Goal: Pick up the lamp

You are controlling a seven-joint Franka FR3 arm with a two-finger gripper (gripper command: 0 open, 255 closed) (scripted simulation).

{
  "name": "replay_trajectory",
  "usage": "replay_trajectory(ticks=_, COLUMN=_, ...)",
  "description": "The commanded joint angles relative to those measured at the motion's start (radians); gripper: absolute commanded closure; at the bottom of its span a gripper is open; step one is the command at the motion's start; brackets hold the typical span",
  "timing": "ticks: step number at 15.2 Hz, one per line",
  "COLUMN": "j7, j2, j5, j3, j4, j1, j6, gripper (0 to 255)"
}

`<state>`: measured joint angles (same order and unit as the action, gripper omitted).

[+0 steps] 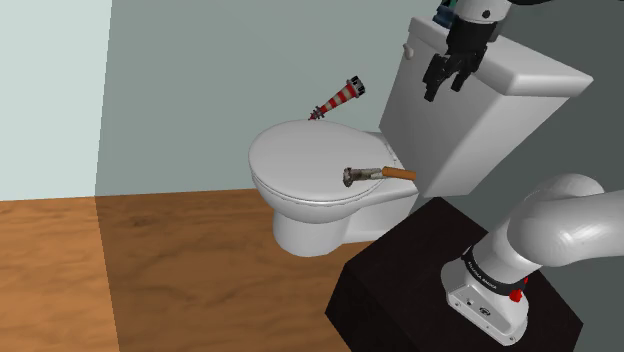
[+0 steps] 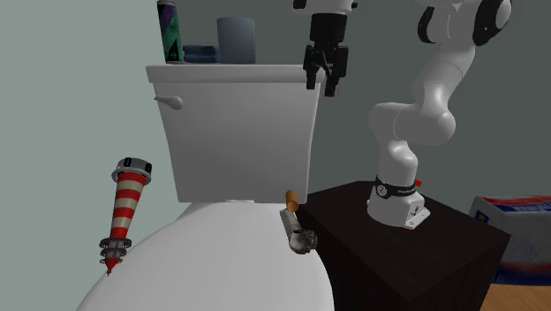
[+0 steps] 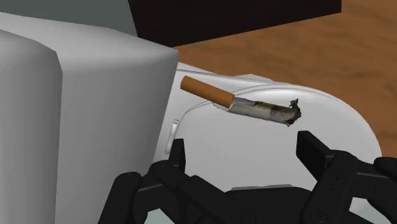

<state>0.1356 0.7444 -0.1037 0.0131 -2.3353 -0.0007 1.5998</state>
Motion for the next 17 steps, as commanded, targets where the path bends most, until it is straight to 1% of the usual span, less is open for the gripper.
replay_trajectory(ticks=1, j7=0.0, j2=0.0, j5=0.0, j3=0.0, j4=0.0, j1=0.0, j6=0.0, gripper=0)
replay_trajectory(ticks=5, j7=-0.211, j2=-0.006, j5=-0.024, j3=-0.08, j4=-0.127, j1=0.061, j6=0.164, gripper=0)
replay_trajectory(ticks=9, j7=-0.424, j2=-0.047, j5=-0.045, j3=-0.165, j4=-0.227, j1=0.122, j6=0.33, gripper=0)
replay_trajectory(ticks=13, j7=-0.643, j2=-0.123, j5=-0.055, j3=-0.255, j4=-0.299, j1=0.189, j6=0.497, gripper=0)
replay_trajectory(ticks=17, j7=-0.877, j2=-0.231, j5=-0.044, j3=-0.348, j4=-0.345, j1=0.269, j6=0.662, gripper=0)
